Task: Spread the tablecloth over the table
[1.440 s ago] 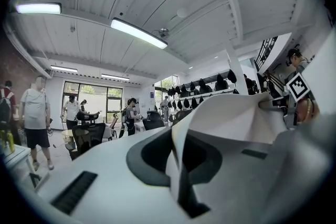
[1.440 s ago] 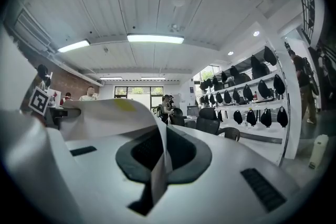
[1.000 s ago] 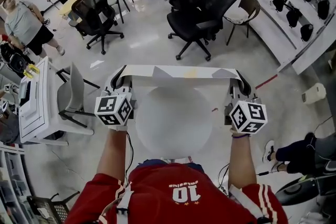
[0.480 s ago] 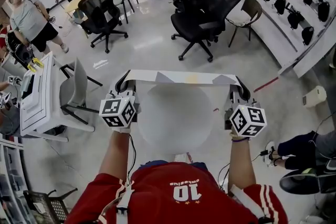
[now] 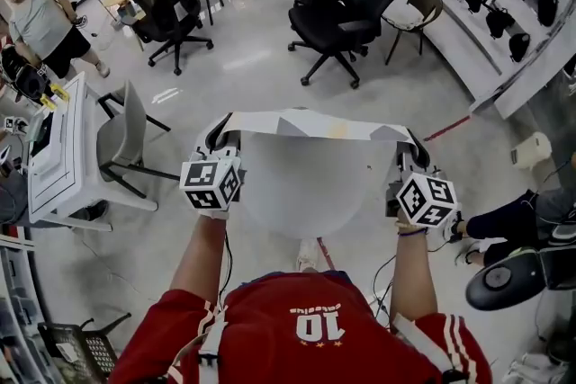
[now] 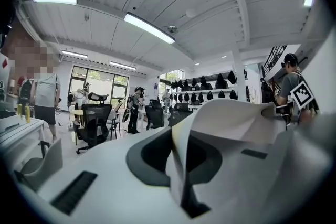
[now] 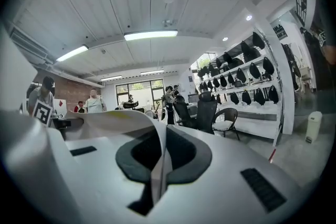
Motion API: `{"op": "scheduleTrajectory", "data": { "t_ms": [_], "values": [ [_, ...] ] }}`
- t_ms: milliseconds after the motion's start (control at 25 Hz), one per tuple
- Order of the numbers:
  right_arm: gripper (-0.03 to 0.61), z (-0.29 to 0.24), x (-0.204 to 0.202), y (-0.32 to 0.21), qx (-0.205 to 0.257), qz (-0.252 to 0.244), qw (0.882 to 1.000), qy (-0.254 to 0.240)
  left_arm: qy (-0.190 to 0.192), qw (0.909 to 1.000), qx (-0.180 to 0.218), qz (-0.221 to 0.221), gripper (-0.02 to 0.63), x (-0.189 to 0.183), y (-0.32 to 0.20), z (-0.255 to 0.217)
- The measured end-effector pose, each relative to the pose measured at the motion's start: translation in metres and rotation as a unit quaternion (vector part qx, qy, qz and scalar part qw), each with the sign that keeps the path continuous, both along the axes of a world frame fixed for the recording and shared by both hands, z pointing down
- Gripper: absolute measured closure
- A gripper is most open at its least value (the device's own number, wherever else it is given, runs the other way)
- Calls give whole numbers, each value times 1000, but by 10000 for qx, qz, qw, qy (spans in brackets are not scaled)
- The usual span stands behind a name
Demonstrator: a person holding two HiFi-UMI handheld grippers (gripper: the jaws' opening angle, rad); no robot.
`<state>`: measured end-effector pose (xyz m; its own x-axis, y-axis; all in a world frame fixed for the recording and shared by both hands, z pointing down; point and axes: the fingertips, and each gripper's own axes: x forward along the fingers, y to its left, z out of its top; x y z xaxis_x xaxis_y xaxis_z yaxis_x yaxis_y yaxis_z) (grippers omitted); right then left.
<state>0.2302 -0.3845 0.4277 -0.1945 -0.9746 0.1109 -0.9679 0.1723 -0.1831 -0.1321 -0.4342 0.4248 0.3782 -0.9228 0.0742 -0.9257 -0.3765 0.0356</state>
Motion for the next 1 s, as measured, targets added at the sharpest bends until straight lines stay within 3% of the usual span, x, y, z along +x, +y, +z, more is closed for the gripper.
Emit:
{"op": "scheduleTrajectory", "data": {
  "t_ms": [600, 1000],
  "values": [
    [561, 61, -31, 91, -514, -28, 9985, 160, -344, 9986, -390, 120, 604, -29, 80, 72],
    [561, 104, -45, 141, -945, -76, 9953, 180, -310, 9958, -843, 158, 599, -44, 127, 119]
  ]
}}
